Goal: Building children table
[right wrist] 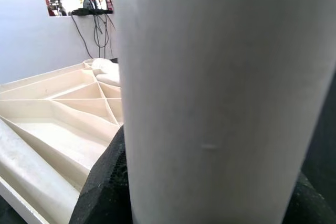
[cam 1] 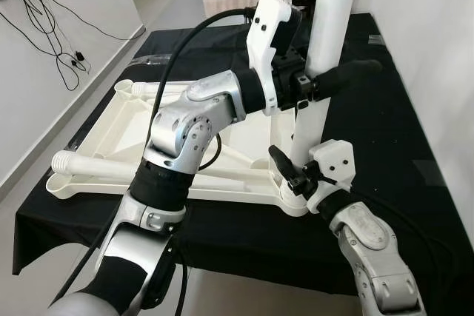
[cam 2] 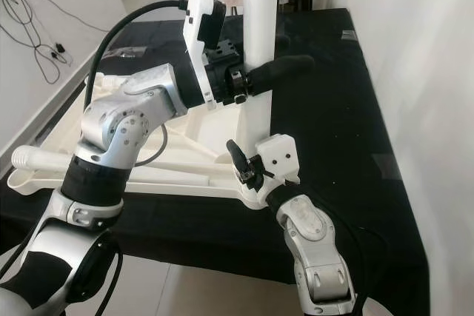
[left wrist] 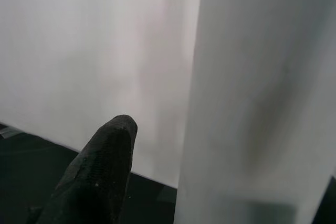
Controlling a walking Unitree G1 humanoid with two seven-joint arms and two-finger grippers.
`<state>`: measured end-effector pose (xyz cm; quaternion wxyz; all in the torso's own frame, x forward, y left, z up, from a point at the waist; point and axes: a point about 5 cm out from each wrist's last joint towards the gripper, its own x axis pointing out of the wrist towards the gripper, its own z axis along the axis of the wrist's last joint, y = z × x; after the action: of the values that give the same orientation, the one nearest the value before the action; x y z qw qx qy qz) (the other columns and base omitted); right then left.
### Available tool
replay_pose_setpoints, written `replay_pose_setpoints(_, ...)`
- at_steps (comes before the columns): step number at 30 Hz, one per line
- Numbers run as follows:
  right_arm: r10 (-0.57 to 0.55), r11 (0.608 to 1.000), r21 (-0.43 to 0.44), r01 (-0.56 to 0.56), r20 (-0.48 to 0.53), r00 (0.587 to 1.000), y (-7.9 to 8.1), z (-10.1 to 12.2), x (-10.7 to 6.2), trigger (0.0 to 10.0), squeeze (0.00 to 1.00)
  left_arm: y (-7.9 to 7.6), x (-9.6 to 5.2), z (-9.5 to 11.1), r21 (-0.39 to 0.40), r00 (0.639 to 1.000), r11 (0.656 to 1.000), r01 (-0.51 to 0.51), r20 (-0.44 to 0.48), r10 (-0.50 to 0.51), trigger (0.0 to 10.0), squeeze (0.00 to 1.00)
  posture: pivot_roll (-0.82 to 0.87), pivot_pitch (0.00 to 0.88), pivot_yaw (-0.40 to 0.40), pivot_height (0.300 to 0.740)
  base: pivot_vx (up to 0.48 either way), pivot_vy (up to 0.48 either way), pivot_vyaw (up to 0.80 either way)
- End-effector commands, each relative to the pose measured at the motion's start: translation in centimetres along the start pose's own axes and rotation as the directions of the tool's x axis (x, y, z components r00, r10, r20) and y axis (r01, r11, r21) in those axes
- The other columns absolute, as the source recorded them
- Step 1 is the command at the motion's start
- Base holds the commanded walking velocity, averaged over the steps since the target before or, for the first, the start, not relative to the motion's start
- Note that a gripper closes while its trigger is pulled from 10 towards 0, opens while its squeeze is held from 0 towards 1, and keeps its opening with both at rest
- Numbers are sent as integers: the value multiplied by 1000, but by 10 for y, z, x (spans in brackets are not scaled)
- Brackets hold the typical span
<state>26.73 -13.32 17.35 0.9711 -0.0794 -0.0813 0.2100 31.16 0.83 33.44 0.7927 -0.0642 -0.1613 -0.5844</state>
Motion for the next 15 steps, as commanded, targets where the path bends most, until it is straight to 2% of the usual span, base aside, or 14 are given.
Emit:
replay_pose_setpoints(1,133,991,2,-133,-31,991,21,-12,0,0,0,10,-9,-10,-21,996,997,-75,-49,74,10000,0,-25,102,127,740,0,0,0)
replay_pose_setpoints(4,135,991,-2,-135,-23,991,19,-13,2,0,0,8,-10,-11,-23,997,998,-64,-53,63,10000,0,-24,103,127,740,0,0,0)
replay_pose_setpoints(7,153,987,-47,-155,-36,988,16,-16,7,0,0,6,-10,-13,-31,997,998,-51,-61,49,10000,0,-20,108,131,740,0,0,0)
replay_pose_setpoints(8,162,985,-62,-164,-39,986,15,-16,9,0,0,5,-11,-14,-32,997,999,-41,-66,39,4157,0,-19,109,131,740,0,0,0)
replay_pose_setpoints(10,169,982,-72,-172,-38,985,14,-16,11,0,0,4,-11,-15,-32,997,999,-31,-71,29,4157,0,-19,109,131,740,0,0,0)
replay_pose_setpoints(11,173,981,-78,-175,-38,984,14,-16,11,0,0,4,-11,-15,-30,997,999,-29,-73,27,0,0,-19,109,129,740,0,0,0)
replay_pose_setpoints(15,182,978,-92,-185,-42,982,13,-16,14,0,0,5,-12,-15,8,995,999,-38,-88,38,0,0,-19,108,128,740,0,0,0)
